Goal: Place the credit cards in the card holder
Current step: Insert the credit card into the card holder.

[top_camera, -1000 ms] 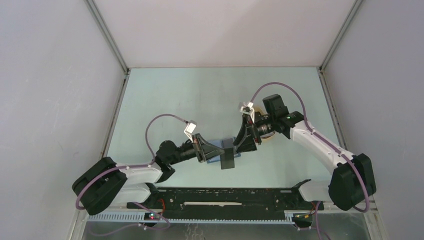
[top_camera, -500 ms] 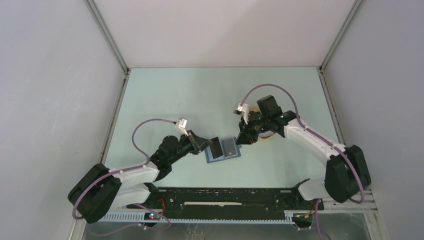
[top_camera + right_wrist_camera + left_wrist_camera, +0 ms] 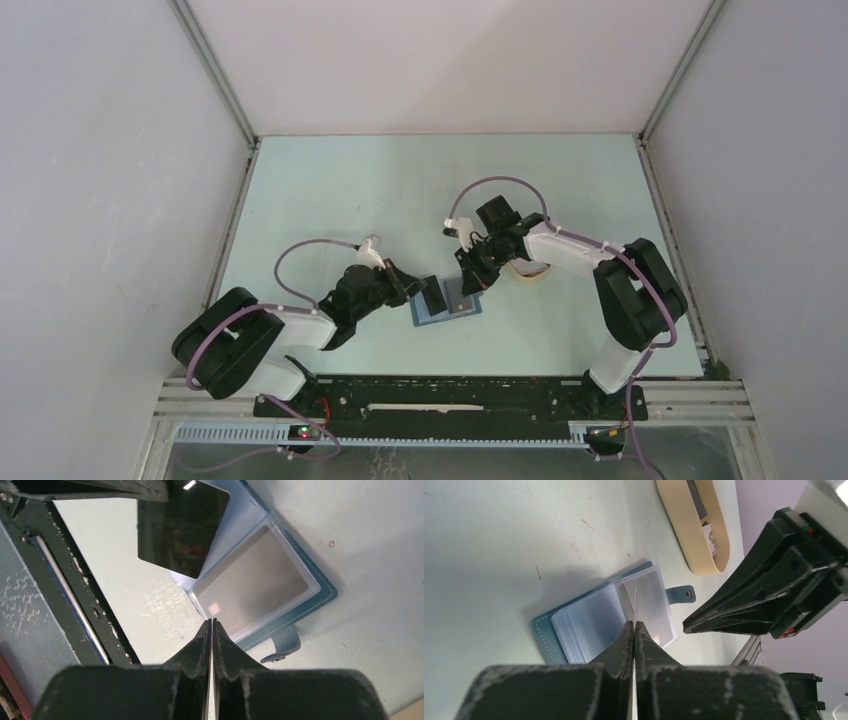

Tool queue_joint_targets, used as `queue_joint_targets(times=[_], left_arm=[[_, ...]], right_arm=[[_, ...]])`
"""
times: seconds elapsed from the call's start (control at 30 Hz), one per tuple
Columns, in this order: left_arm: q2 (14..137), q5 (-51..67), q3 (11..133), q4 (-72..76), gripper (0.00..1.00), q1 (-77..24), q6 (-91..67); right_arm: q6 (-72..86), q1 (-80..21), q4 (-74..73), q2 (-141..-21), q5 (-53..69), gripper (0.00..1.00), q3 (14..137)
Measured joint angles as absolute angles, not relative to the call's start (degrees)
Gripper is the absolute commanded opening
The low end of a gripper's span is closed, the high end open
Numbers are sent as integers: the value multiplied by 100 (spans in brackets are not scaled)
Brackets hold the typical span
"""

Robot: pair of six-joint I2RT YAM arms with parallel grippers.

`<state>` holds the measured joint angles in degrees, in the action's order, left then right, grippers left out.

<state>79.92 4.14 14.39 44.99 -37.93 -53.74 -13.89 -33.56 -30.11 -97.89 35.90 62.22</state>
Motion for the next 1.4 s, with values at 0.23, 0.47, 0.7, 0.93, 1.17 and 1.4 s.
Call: queue_joint_targets(times=[0.23,0.47,0.7,0.93,1.17,1.4], left_arm=[[8112,281,1439,4759,0,-3789,-5408],[8313,259,1450,4901,0,-3789,-5481],[8536,272,1459,5052,0,-3793,-5616],[8602,255,1461,5177,0,-3850,-5721],[8595,276,1461,5330,0,-3913,-5850],[8584,270,1461,5400,0,-3933,-5870]], right_arm=[[-1345,-3363,-3166,-10062,3210,6,6298],[-1352,-3382,-3297,-10269,2980,6,6359],[-1382,-3457,-3428,-10388,2827,5,6499],[-1409,-3577,-3531,-10503,2657,5,6532],[-1415,-3579,-3562,-10523,2639,5,6547],[-1420,-3579,-3564,-10523,2639,5,6547]])
